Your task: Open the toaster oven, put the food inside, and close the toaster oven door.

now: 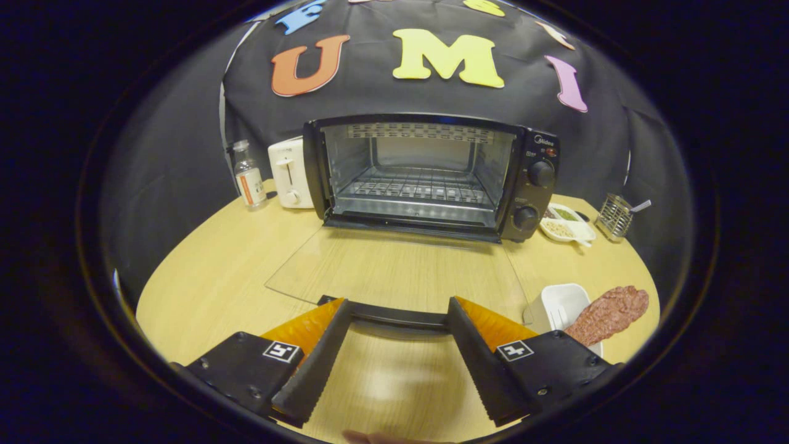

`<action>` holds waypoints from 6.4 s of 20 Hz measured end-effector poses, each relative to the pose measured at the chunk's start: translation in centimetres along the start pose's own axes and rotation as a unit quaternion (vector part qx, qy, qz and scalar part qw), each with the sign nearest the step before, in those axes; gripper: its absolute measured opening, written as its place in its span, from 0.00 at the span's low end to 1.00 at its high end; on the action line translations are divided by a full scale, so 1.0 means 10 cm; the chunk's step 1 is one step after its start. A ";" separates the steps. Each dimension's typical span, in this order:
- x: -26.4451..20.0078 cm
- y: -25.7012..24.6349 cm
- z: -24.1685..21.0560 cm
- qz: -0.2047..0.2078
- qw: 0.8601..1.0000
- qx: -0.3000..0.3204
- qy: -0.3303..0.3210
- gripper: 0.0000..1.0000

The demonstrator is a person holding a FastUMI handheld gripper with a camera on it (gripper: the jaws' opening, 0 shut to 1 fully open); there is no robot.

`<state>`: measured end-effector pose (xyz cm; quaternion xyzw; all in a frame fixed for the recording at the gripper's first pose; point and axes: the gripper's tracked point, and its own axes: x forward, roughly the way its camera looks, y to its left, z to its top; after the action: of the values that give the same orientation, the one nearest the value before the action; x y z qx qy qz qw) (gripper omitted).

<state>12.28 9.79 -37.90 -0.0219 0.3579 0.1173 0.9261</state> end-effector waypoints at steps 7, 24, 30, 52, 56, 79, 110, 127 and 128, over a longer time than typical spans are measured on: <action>-0.50 -0.31 0.12 0.005 1.000 0.027 -0.005 1.00; -1.43 -2.05 0.57 -0.056 0.995 0.031 -0.075 1.00; -1.10 -2.36 0.25 -0.032 0.997 0.071 -0.021 0.98; -1.49 -1.93 -0.03 0.065 0.993 0.091 -0.033 0.10; -1.78 -1.94 0.20 0.032 0.994 0.061 -0.087 0.10; -0.98 -0.14 0.94 0.112 0.981 0.033 -0.152 0.10; 1.50 -0.55 1.61 0.092 0.911 0.379 -0.135 0.16; 0.57 -0.49 1.12 -0.015 0.979 0.147 -0.140 0.81; 0.46 -0.46 1.07 -0.016 0.980 0.138 -0.145 0.83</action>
<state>23.65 7.60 -33.22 0.1174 0.2326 0.0539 0.9639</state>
